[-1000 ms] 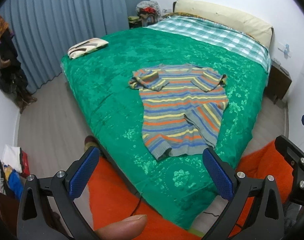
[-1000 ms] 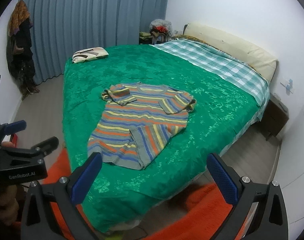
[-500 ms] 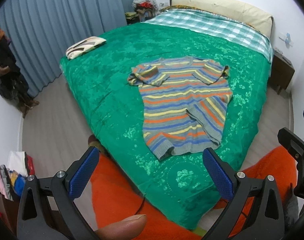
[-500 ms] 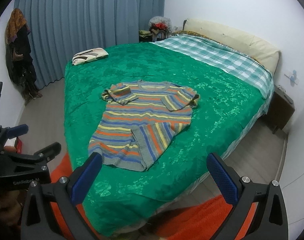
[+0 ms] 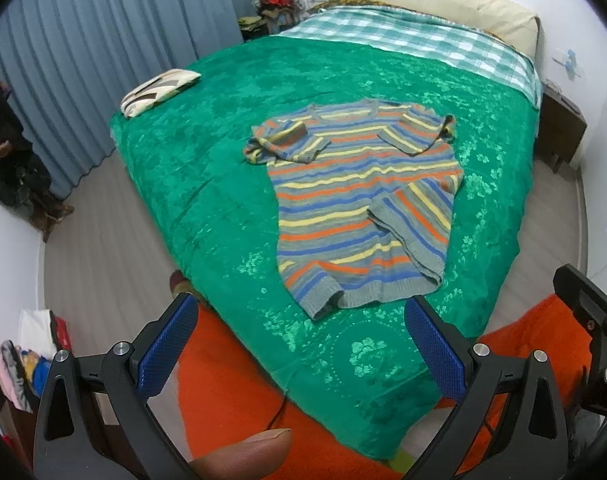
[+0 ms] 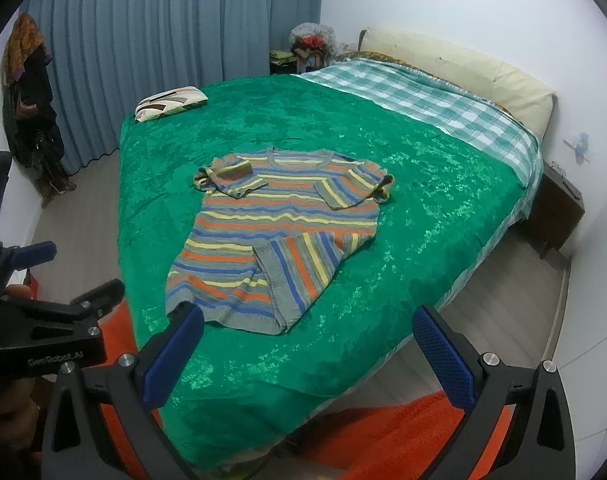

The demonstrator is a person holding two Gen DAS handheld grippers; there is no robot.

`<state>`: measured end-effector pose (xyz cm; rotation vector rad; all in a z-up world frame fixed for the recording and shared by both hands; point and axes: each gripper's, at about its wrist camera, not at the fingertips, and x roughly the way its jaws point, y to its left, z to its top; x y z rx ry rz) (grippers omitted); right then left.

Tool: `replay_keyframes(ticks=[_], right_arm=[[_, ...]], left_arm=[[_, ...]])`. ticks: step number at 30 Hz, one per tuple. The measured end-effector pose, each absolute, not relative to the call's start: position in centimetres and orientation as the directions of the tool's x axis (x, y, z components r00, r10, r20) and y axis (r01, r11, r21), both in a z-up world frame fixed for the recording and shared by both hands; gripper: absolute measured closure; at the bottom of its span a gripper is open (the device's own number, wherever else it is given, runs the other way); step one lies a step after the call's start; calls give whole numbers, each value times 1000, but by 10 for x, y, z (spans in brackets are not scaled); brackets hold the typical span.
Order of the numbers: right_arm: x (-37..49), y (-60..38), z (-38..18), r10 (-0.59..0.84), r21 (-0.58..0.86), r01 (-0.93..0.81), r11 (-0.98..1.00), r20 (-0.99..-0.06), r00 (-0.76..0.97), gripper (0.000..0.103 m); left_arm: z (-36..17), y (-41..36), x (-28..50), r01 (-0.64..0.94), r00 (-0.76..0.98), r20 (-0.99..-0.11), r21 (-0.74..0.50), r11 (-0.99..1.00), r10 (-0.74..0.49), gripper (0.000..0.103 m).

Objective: Fold small clothes

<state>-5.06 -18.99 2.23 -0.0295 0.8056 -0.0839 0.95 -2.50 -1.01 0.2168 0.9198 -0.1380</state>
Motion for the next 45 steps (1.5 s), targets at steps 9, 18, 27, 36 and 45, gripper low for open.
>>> replay_keyframes(ticks=[9,18,27,36,45], right_arm=[[-41,-194,12,-86,-60,62,996,-738,669,0],[-34,-199,1,-92,-56,75,996,-760,644,0],[-15,-222,0,-116,-46,125,991,-754,647,0],[86,-207,-92,64,32,-67,997,-823,564,3],[178,-169,-173,34,-4,-75,997,-866,500,93]], left_arm=[[-18,-32,18,213,589,-808,145,966,-9,0],[-26,-37,24,223,576,-817,173,959,13,0],[-69,6,44,100,524,-840,228,969,144,0],[-94,43,48,71,472,-878,125,990,76,1],[-97,52,42,86,450,-893,17,996,-23,1]])
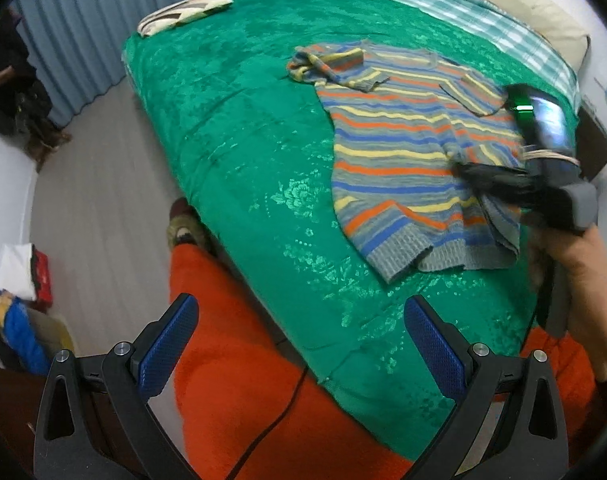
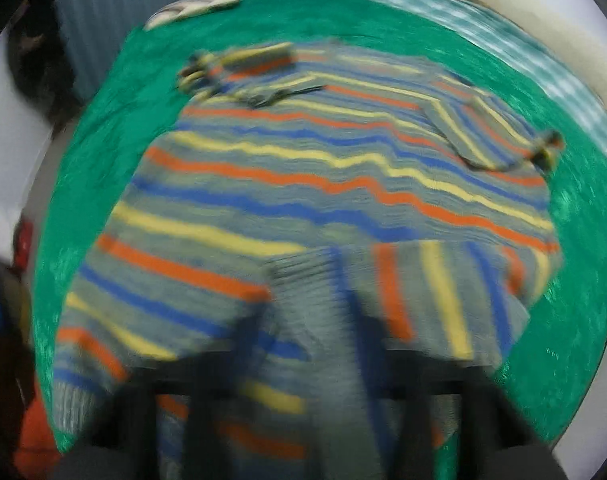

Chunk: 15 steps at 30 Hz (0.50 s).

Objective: Fold small clothes
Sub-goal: 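Reach down and pinch the sweater's ribbed hem with the right tool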

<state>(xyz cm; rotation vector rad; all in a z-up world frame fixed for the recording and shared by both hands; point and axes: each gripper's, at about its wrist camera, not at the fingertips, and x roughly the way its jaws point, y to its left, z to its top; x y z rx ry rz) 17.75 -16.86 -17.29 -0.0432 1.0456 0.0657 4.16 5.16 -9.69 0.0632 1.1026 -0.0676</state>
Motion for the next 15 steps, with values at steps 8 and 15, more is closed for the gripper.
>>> replay_keyframes(ticks=[8,15], right_arm=[[58,-302,-110,39,204,198,959,-785,618,97],[16,-366,-153,40,263,326,908,-830,557,98]], left_arm=[[-120,61,53,116,407,-899,-128,985,-165,1],[-155,58,98,103,375,-875,-288,952,-305,1]])
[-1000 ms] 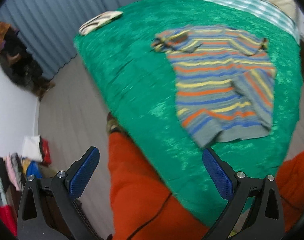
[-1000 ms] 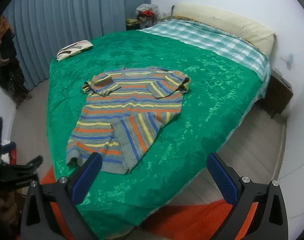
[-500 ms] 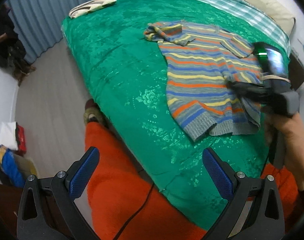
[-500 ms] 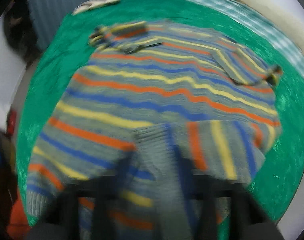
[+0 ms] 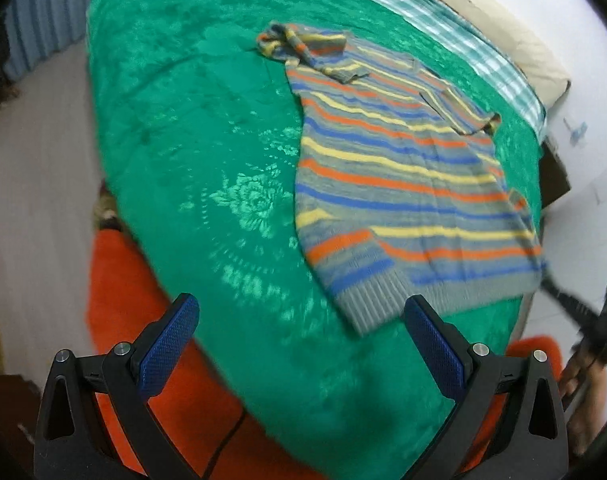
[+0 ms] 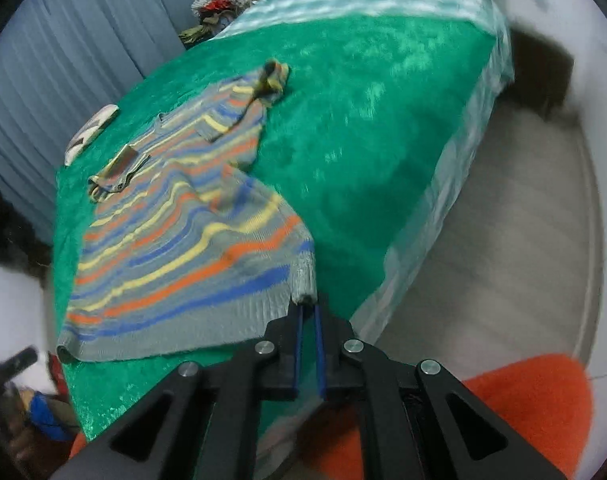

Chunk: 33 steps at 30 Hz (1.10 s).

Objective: Fold small clothes
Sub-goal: 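Reach down and pinch the sweater's ribbed hem with the right tool, then pinch the hem with the left tool while the right tool keeps holding it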

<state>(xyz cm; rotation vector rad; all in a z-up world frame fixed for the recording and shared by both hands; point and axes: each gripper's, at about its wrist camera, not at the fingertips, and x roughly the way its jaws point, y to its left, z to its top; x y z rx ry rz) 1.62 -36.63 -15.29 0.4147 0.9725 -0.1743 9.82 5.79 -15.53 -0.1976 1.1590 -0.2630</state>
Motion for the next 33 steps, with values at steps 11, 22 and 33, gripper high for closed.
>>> replay_keyframes(ticks=[11,22,33], right_arm=[[-1,-404,-166,241,615,344,710,-671,701,40],[31,-410,-180,327,621,320,716,-702,633,98],[17,-385,-130,356,592,285,754,-732,580,98]], left_arm=[[-184,50,110,95,335,-832,-438,894,-443,12],[-185,37,115,132,279,-808,-503,854,-519,97],[-137,71,98,211,286,-851,-392,895,-440,99]])
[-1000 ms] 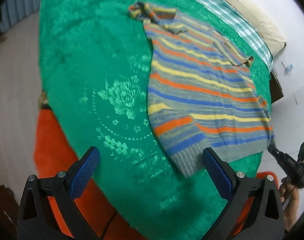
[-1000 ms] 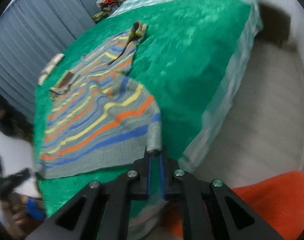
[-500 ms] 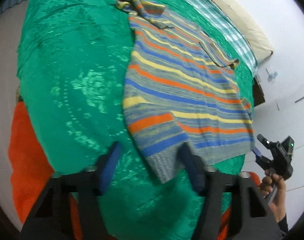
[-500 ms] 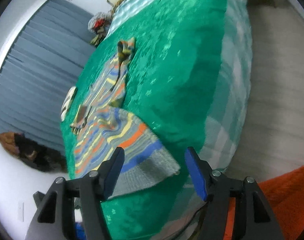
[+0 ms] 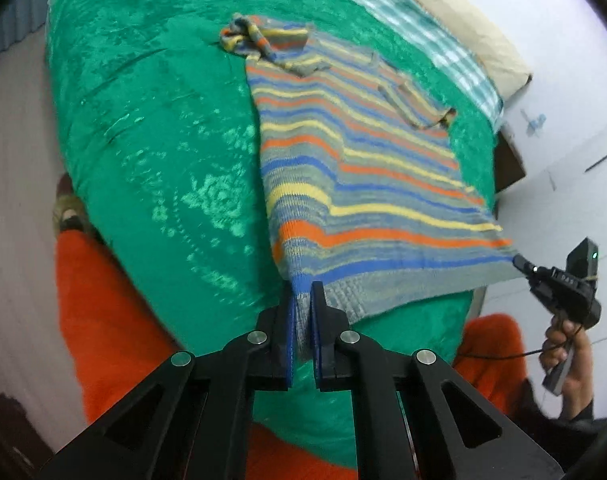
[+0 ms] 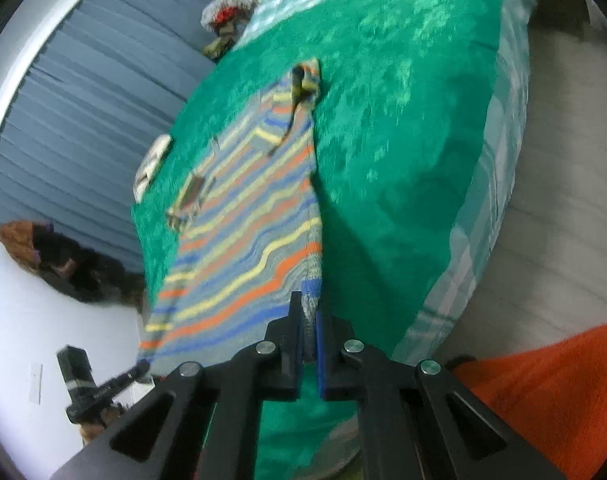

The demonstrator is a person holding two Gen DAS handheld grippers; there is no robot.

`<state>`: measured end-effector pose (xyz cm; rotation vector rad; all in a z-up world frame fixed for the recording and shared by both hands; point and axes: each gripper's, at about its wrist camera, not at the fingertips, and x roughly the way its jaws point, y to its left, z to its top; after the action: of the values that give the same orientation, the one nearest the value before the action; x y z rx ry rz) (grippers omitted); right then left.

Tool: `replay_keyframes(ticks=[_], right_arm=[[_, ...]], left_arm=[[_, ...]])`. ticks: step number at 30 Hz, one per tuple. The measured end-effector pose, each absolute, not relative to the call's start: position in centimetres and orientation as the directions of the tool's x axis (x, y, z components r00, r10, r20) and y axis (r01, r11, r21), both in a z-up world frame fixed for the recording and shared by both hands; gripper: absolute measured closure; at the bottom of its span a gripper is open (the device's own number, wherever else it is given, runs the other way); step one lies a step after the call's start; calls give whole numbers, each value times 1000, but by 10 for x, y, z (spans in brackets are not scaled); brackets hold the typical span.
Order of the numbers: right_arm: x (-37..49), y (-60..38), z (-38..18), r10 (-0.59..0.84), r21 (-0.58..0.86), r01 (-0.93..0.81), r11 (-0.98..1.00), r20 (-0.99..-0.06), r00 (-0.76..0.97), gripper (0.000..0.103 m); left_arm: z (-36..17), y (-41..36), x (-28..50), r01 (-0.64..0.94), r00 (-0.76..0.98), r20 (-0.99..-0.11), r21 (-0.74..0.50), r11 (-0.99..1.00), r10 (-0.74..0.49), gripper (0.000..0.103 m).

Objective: Fold small clothes
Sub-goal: 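Pinch the hem with the left tool while the right tool keeps holding it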

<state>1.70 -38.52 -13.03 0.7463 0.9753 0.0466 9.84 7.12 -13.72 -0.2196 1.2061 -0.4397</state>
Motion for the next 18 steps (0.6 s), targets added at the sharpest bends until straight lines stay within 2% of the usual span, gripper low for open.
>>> replay_keyframes(ticks=[5,10,13,14,15,17,18], right_arm=[[14,-378,-175,273,476,382,792,-836,477,98],[17,-371,-195,233,429,396,812,-860,454,98],[21,-368,-196,227,411,388,825,-870,438,97],[21,-368,-196,227,406,391,826,-874,430,91],[20,-370,-195,226,405,402,821,-878,423,82],[15,-376,-188,217,395,420,817,-885,411,68],[10,-384,-182,205,389,427,816,-886,416,66]], left_arm=[[-186,57,103,197,229,-926,-257,946,-299,99],[-192,44,99,204,263,-938,-175,963,-226,96],[-184,45,89,188,291,-944,-102,977,-154,68],[-182,49,87,175,294,-948,-69,982,-119,44],[-179,54,84,162,299,-950,-44,986,-91,31],[-162,70,73,138,337,-940,3,990,-44,30],[-154,78,69,125,354,-935,26,992,-20,30]])
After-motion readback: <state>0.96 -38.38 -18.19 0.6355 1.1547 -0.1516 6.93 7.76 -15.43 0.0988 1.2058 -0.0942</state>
